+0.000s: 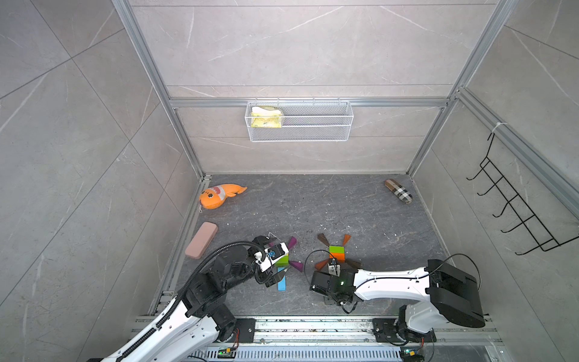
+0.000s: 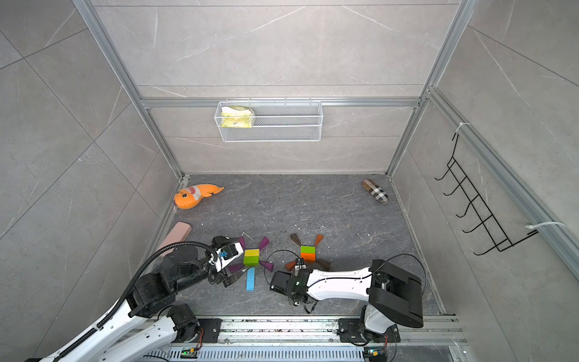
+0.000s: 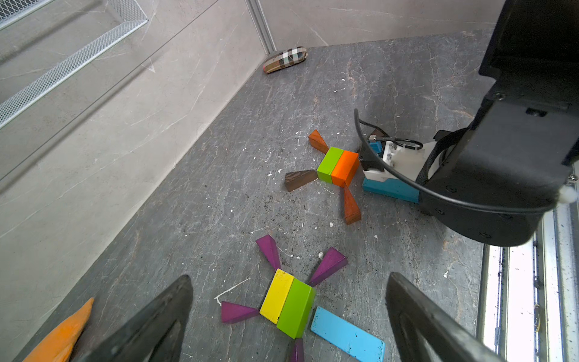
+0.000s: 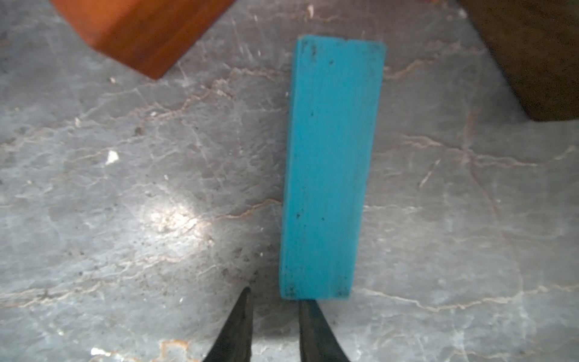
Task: Assemble a small pinwheel with building blocks
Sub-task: Assemble the building block at the center of the board.
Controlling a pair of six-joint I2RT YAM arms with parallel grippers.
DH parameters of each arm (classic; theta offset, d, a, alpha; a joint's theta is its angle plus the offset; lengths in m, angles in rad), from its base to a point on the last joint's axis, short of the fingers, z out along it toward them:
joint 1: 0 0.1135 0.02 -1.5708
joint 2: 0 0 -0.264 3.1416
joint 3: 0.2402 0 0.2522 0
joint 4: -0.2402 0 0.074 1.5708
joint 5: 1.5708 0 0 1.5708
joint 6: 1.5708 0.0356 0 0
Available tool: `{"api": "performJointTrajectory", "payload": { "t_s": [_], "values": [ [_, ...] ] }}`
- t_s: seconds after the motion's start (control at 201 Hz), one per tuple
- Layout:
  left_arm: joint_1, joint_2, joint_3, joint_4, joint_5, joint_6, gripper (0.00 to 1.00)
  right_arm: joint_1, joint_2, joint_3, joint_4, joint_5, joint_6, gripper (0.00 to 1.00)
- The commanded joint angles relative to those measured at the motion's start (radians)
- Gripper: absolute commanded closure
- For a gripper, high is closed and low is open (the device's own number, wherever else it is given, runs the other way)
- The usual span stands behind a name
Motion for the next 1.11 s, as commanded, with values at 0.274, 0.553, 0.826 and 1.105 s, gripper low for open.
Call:
{"api": "performJointTrajectory", "payload": {
  "t_s": [0.274,0.553,0.826,1.105],
  "values": [
    [-0.002,0.013,0.029,0.008,0.015,0.000,0.04,-0.014,0.021,0.033,-0.014,0.026,-0.029,0.71],
    [-0.002,0.018,0.029,0.006,0.018,0.001,0.03,-0.017,0.012,0.046,-0.046,0.019,-0.031,0.72],
    [0.000,0.025,0.021,0.016,0.005,0.006,0.03,0.013,-0.177,0.155,-0.334,0.108,-0.024,0.67],
    [0.005,0.054,0.009,0.045,0.014,-0.021,0.03,-0.114,-0.290,0.275,-0.454,0.144,-0.206,0.62]
  ]
}}
